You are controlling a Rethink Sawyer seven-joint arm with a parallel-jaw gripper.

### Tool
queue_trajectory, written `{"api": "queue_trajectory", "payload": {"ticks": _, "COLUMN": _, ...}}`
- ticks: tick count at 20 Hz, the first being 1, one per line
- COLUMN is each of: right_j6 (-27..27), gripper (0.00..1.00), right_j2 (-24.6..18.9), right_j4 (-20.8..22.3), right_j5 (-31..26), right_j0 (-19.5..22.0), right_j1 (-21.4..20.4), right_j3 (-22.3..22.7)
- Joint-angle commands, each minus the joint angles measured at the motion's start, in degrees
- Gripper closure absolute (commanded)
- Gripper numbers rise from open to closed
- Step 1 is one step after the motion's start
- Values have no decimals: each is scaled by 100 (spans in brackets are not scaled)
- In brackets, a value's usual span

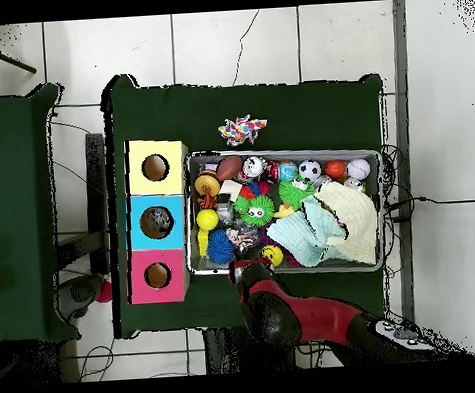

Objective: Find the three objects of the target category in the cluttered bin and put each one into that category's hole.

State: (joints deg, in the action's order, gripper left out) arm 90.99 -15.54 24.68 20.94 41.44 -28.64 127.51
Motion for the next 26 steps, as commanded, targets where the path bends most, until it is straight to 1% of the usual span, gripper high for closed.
{"api": "queue_trajectory", "payload": {"ticks": 1, "right_j6": 1574, "gripper": 100, "right_j2": -384, "right_j4": -455, "right_j5": 506, "right_j0": -83, "right_j1": -252, "right_j3": -160}}
{"api": "queue_trajectory", "payload": {"ticks": 4, "right_j6": 1463, "gripper": 100, "right_j2": -281, "right_j4": -587, "right_j5": 249, "right_j0": -153, "right_j1": -582, "right_j3": -143}}
{"api": "queue_trajectory", "payload": {"ticks": 5, "right_j6": 1312, "gripper": 100, "right_j2": -108, "right_j4": -670, "right_j5": 8, "right_j0": -247, "right_j1": -866, "right_j3": -197}}
{"api": "queue_trajectory", "payload": {"ticks": 6, "right_j6": 1220, "gripper": 100, "right_j2": -69, "right_j4": -688, "right_j5": -168, "right_j0": -252, "right_j1": -1017, "right_j3": -233}}
{"api": "queue_trajectory", "payload": {"ticks": 7, "right_j6": 1064, "gripper": 100, "right_j2": 7, "right_j4": -737, "right_j5": -499, "right_j0": -268, "right_j1": -1294, "right_j3": -300}}
{"api": "queue_trajectory", "payload": {"ticks": 8, "right_j6": 939, "gripper": 100, "right_j2": 34, "right_j4": -746, "right_j5": -743, "right_j0": -271, "right_j1": -1457, "right_j3": -342}}
{"api": "queue_trajectory", "payload": {"ticks": 9, "right_j6": 735, "gripper": 100, "right_j2": 22, "right_j4": -765, "right_j5": -1215, "right_j0": -220, "right_j1": -1705, "right_j3": -411}}
{"api": "queue_trajectory", "payload": {"ticks": 10, "right_j6": 640, "gripper": 100, "right_j2": 38, "right_j4": -755, "right_j5": -1359, "right_j0": -203, "right_j1": -1804, "right_j3": -465}}
{"api": "queue_trajectory", "payload": {"ticks": 11, "right_j6": 369, "gripper": 100, "right_j2": 159, "right_j4": -683, "right_j5": -1637, "right_j0": -252, "right_j1": -1915, "right_j3": -639}}
{"api": "queue_trajectory", "payload": {"ticks": 15, "right_j6": -316, "gripper": 100, "right_j2": 541, "right_j4": -361, "right_j5": -2526, "right_j0": -453, "right_j1": -2061, "right_j3": -1199}}
{"api": "queue_trajectory", "payload": {"ticks": 20, "right_j6": -258, "gripper": 100, "right_j2": 315, "right_j4": -44, "right_j5": -2947, "right_j0": -289, "right_j1": -2289, "right_j3": -1327}}
{"api": "queue_trajectory", "payload": {"ticks": 21, "right_j6": -339, "gripper": 100, "right_j2": 221, "right_j4": -3, "right_j5": -3131, "right_j0": -215, "right_j1": -2365, "right_j3": -1367}}
{"api": "queue_trajectory", "payload": {"ticks": 26, "right_j6": -363, "gripper": 100, "right_j2": 36, "right_j4": 153, "right_j5": -3433, "right_j0": -95, "right_j1": -2532, "right_j3": -1442}}
